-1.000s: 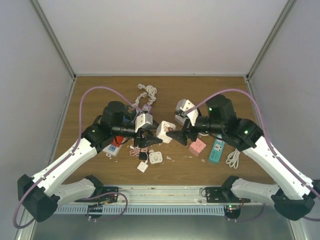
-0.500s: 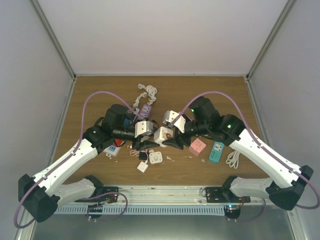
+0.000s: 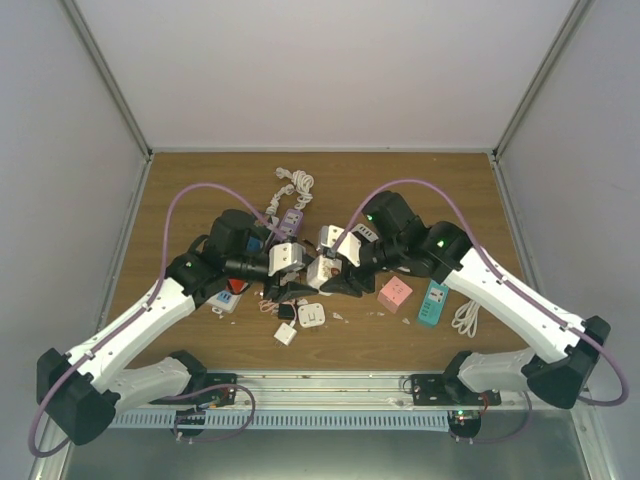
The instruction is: Insert the plug
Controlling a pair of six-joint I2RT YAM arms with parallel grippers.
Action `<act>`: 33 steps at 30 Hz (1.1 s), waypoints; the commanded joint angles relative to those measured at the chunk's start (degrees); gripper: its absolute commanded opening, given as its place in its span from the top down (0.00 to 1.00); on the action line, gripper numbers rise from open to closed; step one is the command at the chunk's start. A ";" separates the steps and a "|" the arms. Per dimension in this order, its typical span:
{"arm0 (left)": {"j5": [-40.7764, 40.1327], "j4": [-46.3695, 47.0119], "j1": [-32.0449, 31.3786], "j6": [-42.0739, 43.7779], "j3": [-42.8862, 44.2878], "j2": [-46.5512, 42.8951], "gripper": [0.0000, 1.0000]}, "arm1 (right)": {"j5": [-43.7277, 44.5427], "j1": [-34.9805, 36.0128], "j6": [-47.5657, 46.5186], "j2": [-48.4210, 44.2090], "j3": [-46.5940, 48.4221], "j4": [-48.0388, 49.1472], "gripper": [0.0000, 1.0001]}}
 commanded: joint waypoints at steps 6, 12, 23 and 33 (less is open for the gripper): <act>-5.92 7.01 0.10 -2.72 -3.08 -3.70 0.03 | -0.33 -2.01 0.65 -2.00 0.45 1.94 0.68; -21.77 13.41 0.15 -6.36 -5.94 -7.91 0.01 | 3.93 -11.45 1.31 -0.79 -3.81 2.68 0.68; -28.89 22.87 0.07 -11.29 -9.13 -11.11 0.01 | 12.83 -26.40 -0.38 14.49 -1.51 1.58 0.68; -28.17 26.09 0.07 -13.47 -10.05 -10.17 0.01 | 11.14 -31.50 -5.03 20.31 -3.08 6.77 0.68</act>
